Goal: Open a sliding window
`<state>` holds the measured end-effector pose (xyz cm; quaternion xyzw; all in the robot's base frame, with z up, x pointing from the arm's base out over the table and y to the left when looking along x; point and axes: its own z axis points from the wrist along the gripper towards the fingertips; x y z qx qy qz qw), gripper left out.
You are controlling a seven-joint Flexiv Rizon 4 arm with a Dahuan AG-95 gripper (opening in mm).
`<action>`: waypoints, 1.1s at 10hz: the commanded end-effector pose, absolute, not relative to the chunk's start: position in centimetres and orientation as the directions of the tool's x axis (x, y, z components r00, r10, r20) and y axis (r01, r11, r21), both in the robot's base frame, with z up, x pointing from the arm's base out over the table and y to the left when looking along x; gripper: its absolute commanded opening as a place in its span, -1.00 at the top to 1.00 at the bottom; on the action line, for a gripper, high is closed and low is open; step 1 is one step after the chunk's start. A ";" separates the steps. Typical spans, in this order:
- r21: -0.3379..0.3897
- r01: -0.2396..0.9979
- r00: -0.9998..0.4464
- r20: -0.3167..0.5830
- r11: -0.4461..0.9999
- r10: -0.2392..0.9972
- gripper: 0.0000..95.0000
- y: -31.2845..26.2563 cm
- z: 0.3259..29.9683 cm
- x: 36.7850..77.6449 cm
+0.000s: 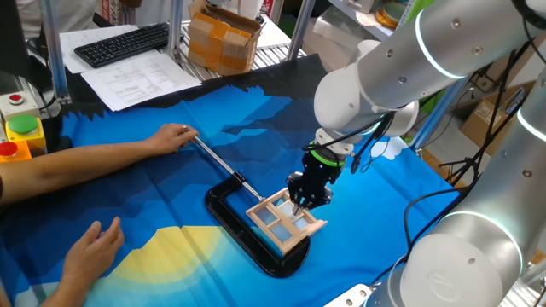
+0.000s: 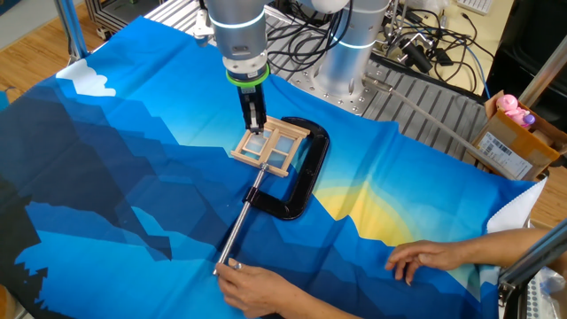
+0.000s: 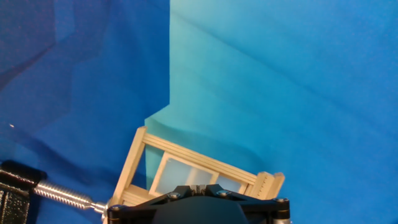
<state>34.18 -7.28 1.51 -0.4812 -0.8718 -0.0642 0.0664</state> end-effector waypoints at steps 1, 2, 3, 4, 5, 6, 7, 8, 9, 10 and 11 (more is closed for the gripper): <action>0.053 0.848 -0.528 0.172 0.528 0.831 1.00 -7.2 1.4 34.2; 0.054 0.848 -0.528 0.172 0.527 0.832 1.00 -7.2 1.3 34.2; 0.053 0.849 -0.527 0.171 0.526 0.832 1.00 -7.2 1.2 34.3; 0.053 0.849 -0.527 0.169 0.526 0.833 1.00 -7.2 1.2 34.3; 0.052 0.849 -0.527 0.169 0.526 0.833 1.00 -7.2 1.1 34.3; 0.051 0.850 -0.525 0.167 0.524 0.834 1.00 -7.2 1.1 34.3; 0.050 0.849 -0.526 0.166 0.526 0.834 1.00 -7.2 1.0 34.2; 0.047 0.848 -0.528 0.160 0.528 0.834 1.00 -7.2 0.9 34.2; 0.045 0.849 -0.527 0.158 0.527 0.835 1.00 -7.2 0.8 34.2; 0.044 0.849 -0.527 0.158 0.527 0.835 1.00 -7.2 0.8 34.2; 0.042 0.849 -0.527 0.155 0.527 0.836 1.00 -7.3 0.7 34.2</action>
